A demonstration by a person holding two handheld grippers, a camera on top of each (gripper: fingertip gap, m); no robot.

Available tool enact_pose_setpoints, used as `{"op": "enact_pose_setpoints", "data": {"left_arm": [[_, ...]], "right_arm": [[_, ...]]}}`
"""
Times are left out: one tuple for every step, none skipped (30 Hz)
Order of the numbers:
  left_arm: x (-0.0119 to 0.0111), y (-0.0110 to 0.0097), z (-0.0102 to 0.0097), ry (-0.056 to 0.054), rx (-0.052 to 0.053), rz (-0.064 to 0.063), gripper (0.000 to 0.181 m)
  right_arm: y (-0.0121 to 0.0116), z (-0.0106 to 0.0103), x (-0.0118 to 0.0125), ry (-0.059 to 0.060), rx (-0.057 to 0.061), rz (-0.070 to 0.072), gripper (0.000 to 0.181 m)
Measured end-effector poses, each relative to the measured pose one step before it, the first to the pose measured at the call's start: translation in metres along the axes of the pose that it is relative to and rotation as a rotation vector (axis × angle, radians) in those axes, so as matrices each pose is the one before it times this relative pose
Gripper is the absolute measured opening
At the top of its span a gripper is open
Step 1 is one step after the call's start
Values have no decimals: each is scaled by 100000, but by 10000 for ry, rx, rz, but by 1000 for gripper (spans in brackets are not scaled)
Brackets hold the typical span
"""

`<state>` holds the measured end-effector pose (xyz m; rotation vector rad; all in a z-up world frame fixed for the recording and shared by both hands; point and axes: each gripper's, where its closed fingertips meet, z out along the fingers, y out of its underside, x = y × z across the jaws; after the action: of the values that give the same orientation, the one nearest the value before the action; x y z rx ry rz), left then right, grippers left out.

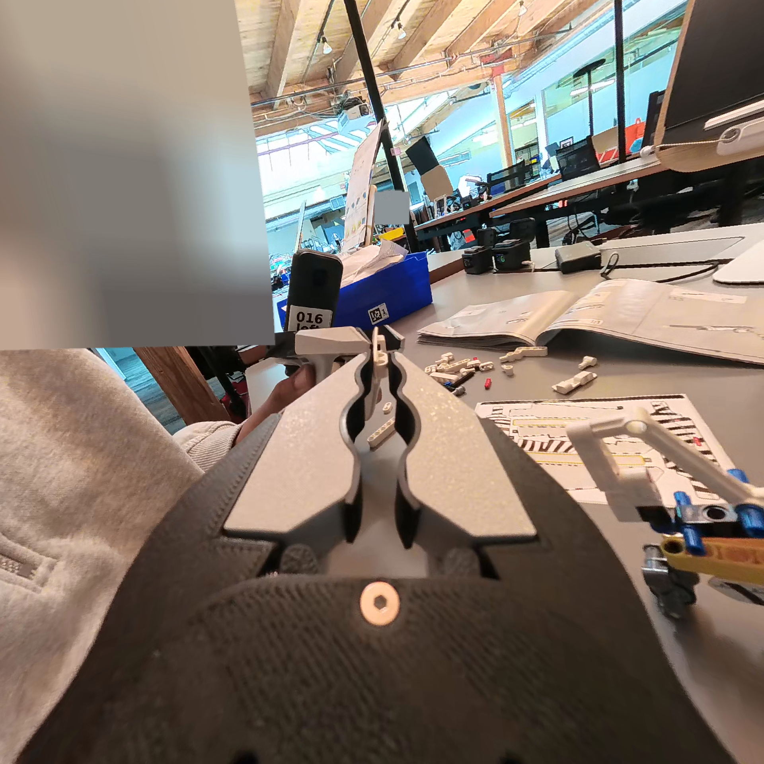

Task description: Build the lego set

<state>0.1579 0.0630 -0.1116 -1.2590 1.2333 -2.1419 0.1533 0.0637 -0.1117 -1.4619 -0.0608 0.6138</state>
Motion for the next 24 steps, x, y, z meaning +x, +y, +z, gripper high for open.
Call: {"op": "enact_pose_setpoints", "data": {"left_arm": [[6, -9, 1, 22, 5, -24, 12], [22, -10, -5, 32, 7, -43, 12], [8, -4, -6, 33, 4, -45, 11], [8, -9, 0, 20, 5, -31, 11], [10, -4, -4, 11, 5, -9, 11], [-7, -18, -8, -5, 4, 7, 11], [0, -5, -15, -6, 0, 10, 11], [2, -4, 0, -7, 2, 8, 11], [-12, -1, -13, -5, 3, -1, 11], [-5, -14, -8, -4, 7, -3, 11], [-9, -15, -8, -6, 7, -1, 11], [-11, -17, -15, -4, 5, -4, 11], [1, -10, -17, 0, 11, -4, 11], [-10, -20, -19, 2, 9, -9, 10], [-12, -14, -15, -4, 9, -8, 10], [-18, -6, -17, -4, 9, -9, 10], [-6, -7, -10, 2, 3, -14, 10], [-1, -13, -9, -2, 6, -3, 10], [-13, -6, -11, -5, 7, -1, 10], [-10, -10, -24, -5, 7, -6, 10], [-20, -12, -16, -9, 7, -8, 10], [-12, 1, -5, 4, 2, -17, 10], [-2, -6, -17, 10, 4, -21, 10], [-1, -3, -9, 16, 6, -26, 9]], "right_arm": [[-11, 8, -11, -1, 4, -4, 6], [1, 11, -18, -3, 4, -4, 6], [-1, -2, 5, -5, 5, -2, 6], [-6, -5, 7, -7, 6, 4, 6], [-16, -3, 28, -8, 8, 4, 6], [-13, 38, 50, -1, 8, -1, 6], [13, -24, -2, -5, 2, 2, 6], [-16, -31, 5, 1, 6, 0, 6], [-17, -32, 22, 2, 12, -4, 6], [-10, 19, -12, 6, 8, -12, 6], [3, -11, 2, 4, 7, -15, 6], [-6, -6, 21, 8, 4, -19, 6], [1, -1, 5, -1, -1, -8, 6], [-12, 0, 12, 1, 6, -3, 6], [-6, 3, 18, 9, 4, -8, 6], [1, 2, 10, 7, -5, -18, 6], [-9, -51, -19, 7, -4, -17, 6], [-9, 34, 26, 10, 2, -16, 6], [-2, 32, 52, 9, -1, -20, 6], [7, 18, 53, 13, -7, -21, 6], [9, 15, 15, 17, -13, -28, 6], [33, -10, -21, 13, -9, -35, 6], [16, -36, 13, 12, -3, -26, 6], [-17, -38, -19, 5, 1, -13, 6]]}}
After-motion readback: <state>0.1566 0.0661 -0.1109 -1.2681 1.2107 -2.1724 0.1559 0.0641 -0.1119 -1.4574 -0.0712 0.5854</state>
